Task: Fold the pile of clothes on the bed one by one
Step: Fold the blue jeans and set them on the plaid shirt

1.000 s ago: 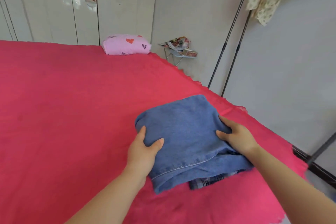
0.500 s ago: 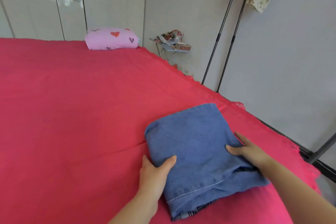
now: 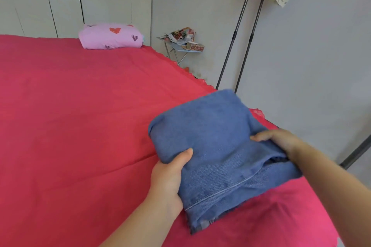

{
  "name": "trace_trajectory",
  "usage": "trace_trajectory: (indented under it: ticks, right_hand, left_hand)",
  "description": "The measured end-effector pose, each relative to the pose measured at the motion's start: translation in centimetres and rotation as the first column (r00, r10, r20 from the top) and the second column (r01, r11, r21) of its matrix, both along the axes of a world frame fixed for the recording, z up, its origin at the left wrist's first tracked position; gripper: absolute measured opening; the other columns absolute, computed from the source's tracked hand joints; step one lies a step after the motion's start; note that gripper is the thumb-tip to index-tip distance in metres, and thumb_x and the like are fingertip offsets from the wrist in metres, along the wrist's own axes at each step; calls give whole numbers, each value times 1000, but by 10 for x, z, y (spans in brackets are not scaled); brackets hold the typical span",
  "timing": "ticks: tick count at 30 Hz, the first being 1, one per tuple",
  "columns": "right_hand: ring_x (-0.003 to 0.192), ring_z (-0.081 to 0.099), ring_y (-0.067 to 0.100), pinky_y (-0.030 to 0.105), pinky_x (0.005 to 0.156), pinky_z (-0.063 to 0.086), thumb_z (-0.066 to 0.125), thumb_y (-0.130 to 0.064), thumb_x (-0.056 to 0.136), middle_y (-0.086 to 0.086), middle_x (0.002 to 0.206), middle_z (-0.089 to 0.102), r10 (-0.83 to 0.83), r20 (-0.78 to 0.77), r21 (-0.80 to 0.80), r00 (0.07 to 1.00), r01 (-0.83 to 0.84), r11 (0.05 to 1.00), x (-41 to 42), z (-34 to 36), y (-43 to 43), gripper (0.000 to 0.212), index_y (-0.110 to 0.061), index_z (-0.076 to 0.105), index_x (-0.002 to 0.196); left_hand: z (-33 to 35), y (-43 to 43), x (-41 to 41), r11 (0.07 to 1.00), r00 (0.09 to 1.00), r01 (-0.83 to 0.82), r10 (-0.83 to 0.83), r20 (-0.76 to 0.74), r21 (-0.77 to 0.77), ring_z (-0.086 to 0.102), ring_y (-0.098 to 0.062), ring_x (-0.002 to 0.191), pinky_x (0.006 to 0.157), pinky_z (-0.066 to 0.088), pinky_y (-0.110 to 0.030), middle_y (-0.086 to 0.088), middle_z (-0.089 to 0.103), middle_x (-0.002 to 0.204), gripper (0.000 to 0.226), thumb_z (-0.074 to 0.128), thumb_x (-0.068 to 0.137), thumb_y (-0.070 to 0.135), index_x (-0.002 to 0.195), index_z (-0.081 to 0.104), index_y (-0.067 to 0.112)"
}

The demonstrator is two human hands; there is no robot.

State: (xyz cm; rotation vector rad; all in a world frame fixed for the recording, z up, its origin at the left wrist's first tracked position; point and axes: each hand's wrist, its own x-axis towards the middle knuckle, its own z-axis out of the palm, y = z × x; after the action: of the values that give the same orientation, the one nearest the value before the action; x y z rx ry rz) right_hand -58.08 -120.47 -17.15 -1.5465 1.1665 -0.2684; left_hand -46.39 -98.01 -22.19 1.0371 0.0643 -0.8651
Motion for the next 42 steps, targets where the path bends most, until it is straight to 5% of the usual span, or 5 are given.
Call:
trace_trajectory:
  ticks: [16,20,24,28,42]
  right_hand:
    - [127,41,31,51,102,36,43,-61,76,6,135,46,-113,-530,-677,840,-339,653,5,-46,-60,71,-36,29,141]
    - [142,20,26,49,112,24,44,-47,91,5,153,26,-75,-461,-791,884,-371,486,16,-26,-46,62,-32,21,147]
    - [145,7,27,50,114,13,28,-54,94,-4,158,10,-61,-554,-776,830,-489,397,16,-42,-41,55,-43,12,146]
    - [145,6,24,47,115,14,12,-63,91,-17,157,-2,-76,-682,-639,728,-542,546,12,-89,-56,56,-49,-5,143]
    - [139,22,26,51,109,23,29,-45,96,-7,149,32,-137,-643,-668,754,-465,581,20,-57,-19,47,-29,35,140]
  left_hand:
    - [-66,-90,5,976,971,75,-117,207,202,61,-23,108,96,48,-40,-6,62,122,70,70,70,50,126,48,14]
    - [-31,-87,5,838,443,-363,-229,867,407,12,-23,143,115,12,-31,-11,12,155,87,56,85,46,149,7,14]
    - [-19,-106,24,689,-46,-327,-695,717,647,-13,-27,143,115,-1,-49,4,-14,157,76,33,83,71,145,-3,45]
    - [-43,-122,49,476,76,-144,-869,489,867,-2,-23,145,115,4,-53,0,-3,158,85,29,72,83,144,0,47]
    - [-8,-60,50,528,-2,-332,-829,559,782,7,-21,145,116,15,-48,-2,8,157,71,40,92,52,149,8,23]
